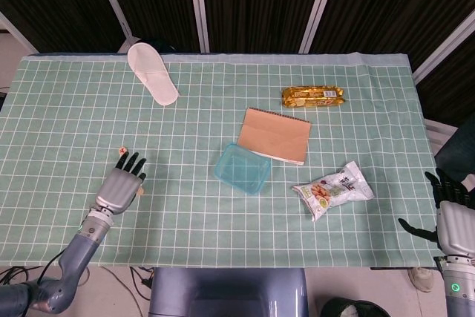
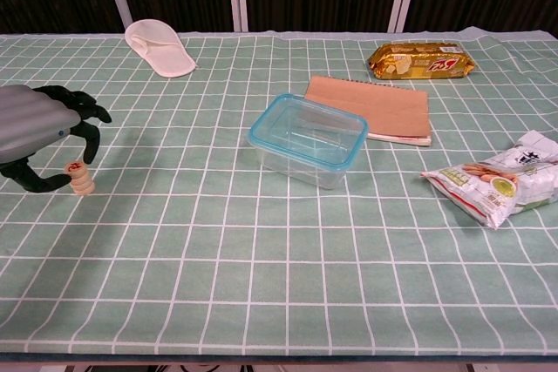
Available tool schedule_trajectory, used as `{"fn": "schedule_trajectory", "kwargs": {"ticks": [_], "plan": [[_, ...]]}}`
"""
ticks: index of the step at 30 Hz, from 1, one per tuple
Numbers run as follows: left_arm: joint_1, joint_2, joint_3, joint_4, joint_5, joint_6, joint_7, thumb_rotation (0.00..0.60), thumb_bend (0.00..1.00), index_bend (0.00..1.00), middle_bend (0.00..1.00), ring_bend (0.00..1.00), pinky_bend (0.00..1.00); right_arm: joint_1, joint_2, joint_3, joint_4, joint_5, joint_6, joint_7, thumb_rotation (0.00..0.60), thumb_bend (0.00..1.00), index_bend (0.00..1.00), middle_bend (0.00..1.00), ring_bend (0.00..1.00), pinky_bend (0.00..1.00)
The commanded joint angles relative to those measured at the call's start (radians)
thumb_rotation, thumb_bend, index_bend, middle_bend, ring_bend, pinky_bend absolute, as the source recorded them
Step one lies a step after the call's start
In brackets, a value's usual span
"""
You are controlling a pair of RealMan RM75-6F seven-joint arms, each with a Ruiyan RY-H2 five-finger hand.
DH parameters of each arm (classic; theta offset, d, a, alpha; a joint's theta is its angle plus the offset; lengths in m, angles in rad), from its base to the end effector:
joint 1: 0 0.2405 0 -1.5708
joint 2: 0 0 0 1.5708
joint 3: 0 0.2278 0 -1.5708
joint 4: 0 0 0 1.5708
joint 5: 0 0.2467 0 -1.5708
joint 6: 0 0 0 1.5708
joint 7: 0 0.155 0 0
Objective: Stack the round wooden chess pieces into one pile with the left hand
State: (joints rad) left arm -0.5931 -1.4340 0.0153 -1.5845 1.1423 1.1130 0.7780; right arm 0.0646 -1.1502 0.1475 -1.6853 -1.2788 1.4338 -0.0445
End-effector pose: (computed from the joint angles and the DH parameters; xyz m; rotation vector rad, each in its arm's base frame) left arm -0.1990 0.2808 -0.0360 -1.9452 -0.5539 -0.4954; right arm -0.3082 -0.2056 0.1138 1.1503 -1.0358 0.8642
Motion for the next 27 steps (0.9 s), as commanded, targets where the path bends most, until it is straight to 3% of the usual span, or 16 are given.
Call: {"fn": "schedule_trajectory", "kwargs": {"ticks": [1,21,27], "plan": [[0.001,-0.001,-0.001,0.0,0.0,0.0,0.002,0.6,0.34,0.44,0.12,0.0,0.08,0.0,0.0,0.0,0.0,0.0,-0.001,0.0,0.6,0.2,0.11,0.0,0.06,0.0],[0.017,0.046,-0.015,-0.051,0.035,0.044,-0.003,0.6,0.34,0.38,0.11,0.0,0.08,0.001,-0.002,0.0,0.0,0.001,-0.002,-0.001,0.6,0.2,0.11,0.0,0.06,0.0],[0.02,0.079,-0.044,-0.047,0.02,0.052,-0.034,0.6,0.34,0.34,0.11,0.0,0.08,0.001,-0.001,0.0,0.0,0.002,-0.001,0.0,0.6,0.2,0.11,0.0,0.06,0.0]]}}
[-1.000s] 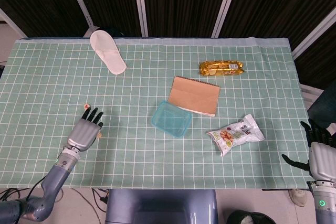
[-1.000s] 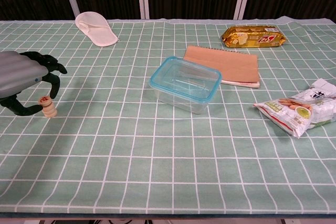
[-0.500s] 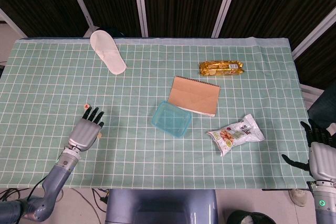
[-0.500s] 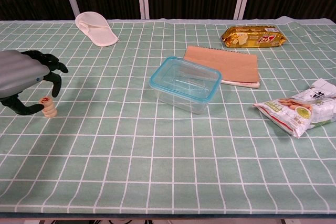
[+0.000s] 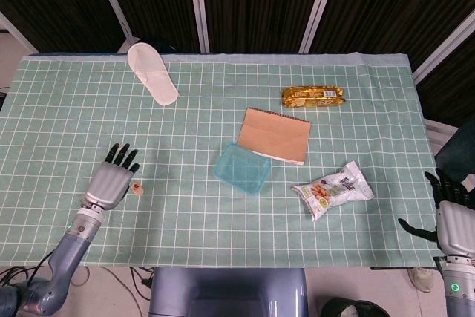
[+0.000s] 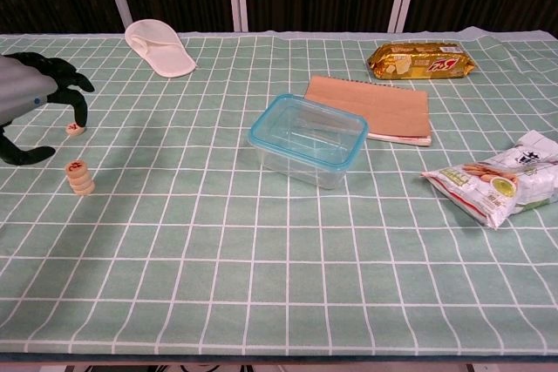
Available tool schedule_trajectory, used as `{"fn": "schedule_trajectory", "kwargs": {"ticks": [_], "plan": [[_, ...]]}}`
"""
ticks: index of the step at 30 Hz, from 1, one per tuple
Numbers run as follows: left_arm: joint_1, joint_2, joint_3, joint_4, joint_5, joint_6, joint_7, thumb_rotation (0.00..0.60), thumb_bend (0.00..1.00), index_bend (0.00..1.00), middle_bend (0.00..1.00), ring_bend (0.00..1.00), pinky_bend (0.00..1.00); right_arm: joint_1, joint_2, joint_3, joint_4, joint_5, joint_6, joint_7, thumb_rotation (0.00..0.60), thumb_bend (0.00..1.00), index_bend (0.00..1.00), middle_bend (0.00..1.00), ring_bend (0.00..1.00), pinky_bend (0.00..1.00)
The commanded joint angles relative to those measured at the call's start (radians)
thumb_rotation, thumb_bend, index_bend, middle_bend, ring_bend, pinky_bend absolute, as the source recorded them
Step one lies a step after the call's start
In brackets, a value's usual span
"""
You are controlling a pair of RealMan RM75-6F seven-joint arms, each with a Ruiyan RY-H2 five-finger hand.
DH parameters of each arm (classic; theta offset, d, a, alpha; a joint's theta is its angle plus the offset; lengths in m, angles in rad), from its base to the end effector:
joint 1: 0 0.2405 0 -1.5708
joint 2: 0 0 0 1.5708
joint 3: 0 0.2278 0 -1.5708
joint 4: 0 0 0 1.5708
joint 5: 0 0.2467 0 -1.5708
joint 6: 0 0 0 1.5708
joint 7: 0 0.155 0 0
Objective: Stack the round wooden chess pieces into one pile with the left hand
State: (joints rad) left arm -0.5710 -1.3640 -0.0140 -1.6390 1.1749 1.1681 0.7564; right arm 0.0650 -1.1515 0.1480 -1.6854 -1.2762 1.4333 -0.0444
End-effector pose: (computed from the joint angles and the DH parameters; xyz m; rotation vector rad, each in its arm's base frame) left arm -0.1954 0.2870 -0.0078 -1.8687 -0.5317 -0.5481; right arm -0.3082 -0.2058 0.1135 1.1479 -1.0381 0.8642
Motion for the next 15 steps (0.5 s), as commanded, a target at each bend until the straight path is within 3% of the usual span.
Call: {"fn": "schedule_trajectory", "kwargs": {"ticks": [1,12,15], "plan": [[-0.006,0.012,-0.023,0.015,-0.022,-0.011,-0.02,0.6,0.34,0.34,0.11,0.0,0.08,0.0,0.0,0.0,0.0,0.0,-0.001,0.0,0.6,0.2,0.11,0.0,0.06,0.0],[-0.074,-0.022,-0.139,0.202,-0.22,-0.137,-0.088,0.6,0.33,0.33,0.1,0.0,0.08,-0.002,-0.001,-0.002,-0.004,-0.001,0.002,-0.004,0.6,0.2,0.11,0.0,0.06,0.0],[-0.094,-0.046,-0.146,0.265,-0.262,-0.17,-0.08,0.6,0.33,0.32,0.1,0.0,0.08,-0.002,-0.001,-0.003,-0.004,-0.001,0.001,-0.005,0.6,0.2,0.11,0.0,0.06,0.0]]}}
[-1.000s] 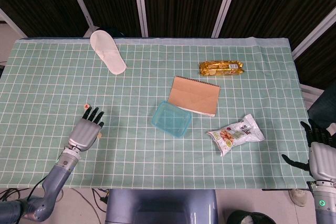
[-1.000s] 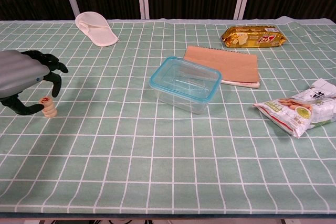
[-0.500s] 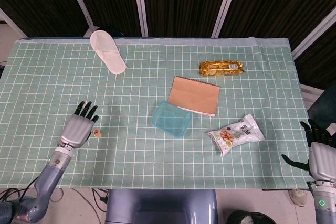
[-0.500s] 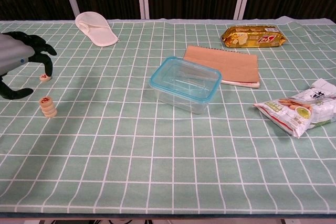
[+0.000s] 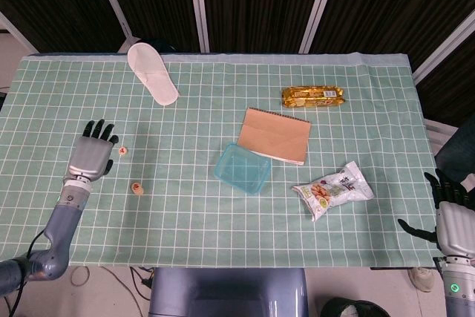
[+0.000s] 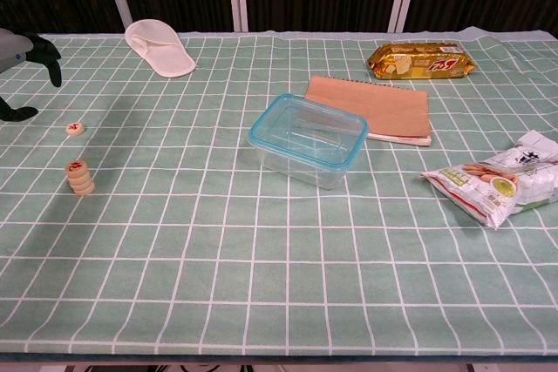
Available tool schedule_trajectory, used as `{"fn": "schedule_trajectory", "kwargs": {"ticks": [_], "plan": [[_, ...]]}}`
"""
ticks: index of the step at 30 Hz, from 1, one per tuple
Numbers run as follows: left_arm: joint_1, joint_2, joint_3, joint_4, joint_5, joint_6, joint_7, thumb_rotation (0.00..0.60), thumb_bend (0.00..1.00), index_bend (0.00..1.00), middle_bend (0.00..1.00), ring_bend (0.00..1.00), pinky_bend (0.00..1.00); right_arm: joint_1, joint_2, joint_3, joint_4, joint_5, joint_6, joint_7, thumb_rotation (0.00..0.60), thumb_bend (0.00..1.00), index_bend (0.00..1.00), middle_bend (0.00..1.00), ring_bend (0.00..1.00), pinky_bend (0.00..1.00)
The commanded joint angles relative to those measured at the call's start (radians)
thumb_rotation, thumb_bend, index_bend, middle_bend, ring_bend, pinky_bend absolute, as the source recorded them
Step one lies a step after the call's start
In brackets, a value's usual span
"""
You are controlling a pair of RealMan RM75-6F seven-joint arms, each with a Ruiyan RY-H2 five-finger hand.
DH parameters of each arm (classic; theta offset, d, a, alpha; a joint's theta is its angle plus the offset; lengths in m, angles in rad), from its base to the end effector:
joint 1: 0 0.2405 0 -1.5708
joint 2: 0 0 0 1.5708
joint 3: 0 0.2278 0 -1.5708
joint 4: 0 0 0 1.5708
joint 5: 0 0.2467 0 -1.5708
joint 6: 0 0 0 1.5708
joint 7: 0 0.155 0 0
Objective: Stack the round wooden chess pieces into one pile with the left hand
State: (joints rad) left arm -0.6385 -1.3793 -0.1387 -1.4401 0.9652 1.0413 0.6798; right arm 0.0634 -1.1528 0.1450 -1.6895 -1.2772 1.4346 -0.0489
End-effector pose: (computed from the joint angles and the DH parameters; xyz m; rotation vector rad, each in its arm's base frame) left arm -0.2268 0.3577 0.0176 -1.6995 -0.6554 -0.4773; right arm -0.3075 -0.2045 0.1122 1.1496 -1.0408 0.8619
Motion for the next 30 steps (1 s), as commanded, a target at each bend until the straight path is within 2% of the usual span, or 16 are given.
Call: {"fn": "schedule_trajectory", "kwargs": {"ticks": [1,8,30], "plan": [[-0.032,-0.038,-0.022,0.084,-0.064,-0.053,0.0,0.6,0.33,0.32,0.1,0.0,0.08,0.0,0.0,-0.001,-0.001,0.0,0.0,0.0,0.6,0.21,0.11,0.0,0.06,0.0],[-0.062,-0.087,-0.035,0.186,-0.126,-0.101,-0.006,0.6,0.33,0.31,0.1,0.0,0.08,-0.001,0.0,0.001,0.0,0.002,0.002,-0.004,0.6,0.2,0.11,0.0,0.06,0.0],[-0.097,-0.2,-0.015,0.347,-0.113,-0.166,-0.07,0.6,0.34,0.38,0.12,0.0,0.09,-0.003,-0.002,0.002,-0.001,0.007,0.006,-0.013,0.6,0.2,0.11,0.0,0.06,0.0]]}}
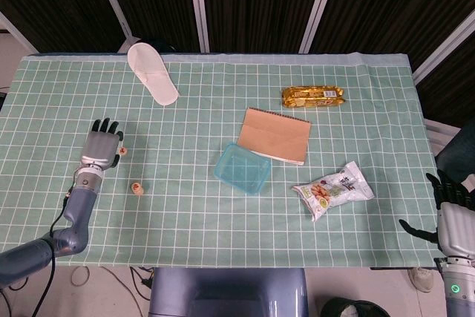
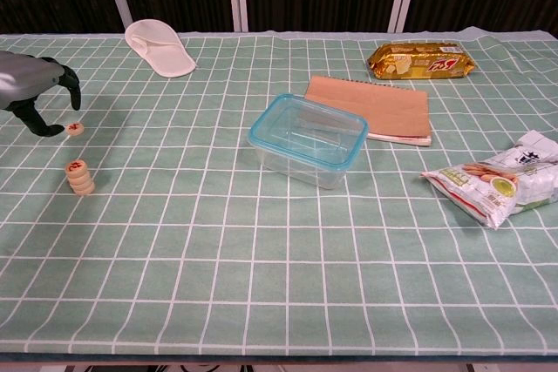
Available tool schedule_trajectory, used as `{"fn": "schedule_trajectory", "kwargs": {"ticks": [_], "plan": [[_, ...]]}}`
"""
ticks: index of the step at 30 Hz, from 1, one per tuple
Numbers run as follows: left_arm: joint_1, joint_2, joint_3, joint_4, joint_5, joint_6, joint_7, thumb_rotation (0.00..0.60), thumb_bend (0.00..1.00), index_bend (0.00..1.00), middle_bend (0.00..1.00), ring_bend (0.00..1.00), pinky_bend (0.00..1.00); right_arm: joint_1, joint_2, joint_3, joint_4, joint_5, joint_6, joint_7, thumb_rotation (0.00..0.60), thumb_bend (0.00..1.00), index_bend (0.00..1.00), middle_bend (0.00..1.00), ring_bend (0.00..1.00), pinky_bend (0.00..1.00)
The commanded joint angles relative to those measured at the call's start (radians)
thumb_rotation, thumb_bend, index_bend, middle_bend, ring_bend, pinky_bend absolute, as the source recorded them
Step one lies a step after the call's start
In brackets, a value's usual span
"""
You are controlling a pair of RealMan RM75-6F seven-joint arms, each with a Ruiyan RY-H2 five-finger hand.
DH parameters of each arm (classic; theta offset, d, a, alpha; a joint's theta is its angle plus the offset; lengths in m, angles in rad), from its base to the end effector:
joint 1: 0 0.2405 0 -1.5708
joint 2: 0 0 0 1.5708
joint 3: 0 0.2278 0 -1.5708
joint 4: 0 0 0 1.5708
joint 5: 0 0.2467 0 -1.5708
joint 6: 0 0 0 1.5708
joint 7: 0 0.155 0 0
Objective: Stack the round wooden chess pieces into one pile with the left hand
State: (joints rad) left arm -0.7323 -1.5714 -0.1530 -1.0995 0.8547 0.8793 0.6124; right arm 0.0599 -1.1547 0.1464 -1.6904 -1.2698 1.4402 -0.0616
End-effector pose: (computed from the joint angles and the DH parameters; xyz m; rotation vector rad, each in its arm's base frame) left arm -0.2506 0.4008 -0.0152 -1.6764 -0.7553 -0.4045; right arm -0.3085 -0.2035 0.1129 1.1420 -1.0346 0.8507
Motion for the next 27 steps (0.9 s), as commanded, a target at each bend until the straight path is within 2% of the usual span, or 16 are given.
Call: {"fn": "schedule_trajectory", "kwargs": {"ticks": [1,27], "plan": [[-0.003,-0.011,-0.001,0.009,-0.001,-0.004,-0.005,0.6,0.34,0.38,0.12,0.0,0.09,0.0,0.0,0.0,0.0,0.0,0.001,-0.001,0.6,0.2,0.11,0.0,0.06,0.0],[-0.007,-0.052,0.013,0.052,0.01,-0.001,0.016,0.6,0.34,0.42,0.12,0.0,0.09,0.0,-0.002,0.001,0.001,0.004,-0.002,-0.003,0.6,0.2,0.11,0.0,0.06,0.0]]}}
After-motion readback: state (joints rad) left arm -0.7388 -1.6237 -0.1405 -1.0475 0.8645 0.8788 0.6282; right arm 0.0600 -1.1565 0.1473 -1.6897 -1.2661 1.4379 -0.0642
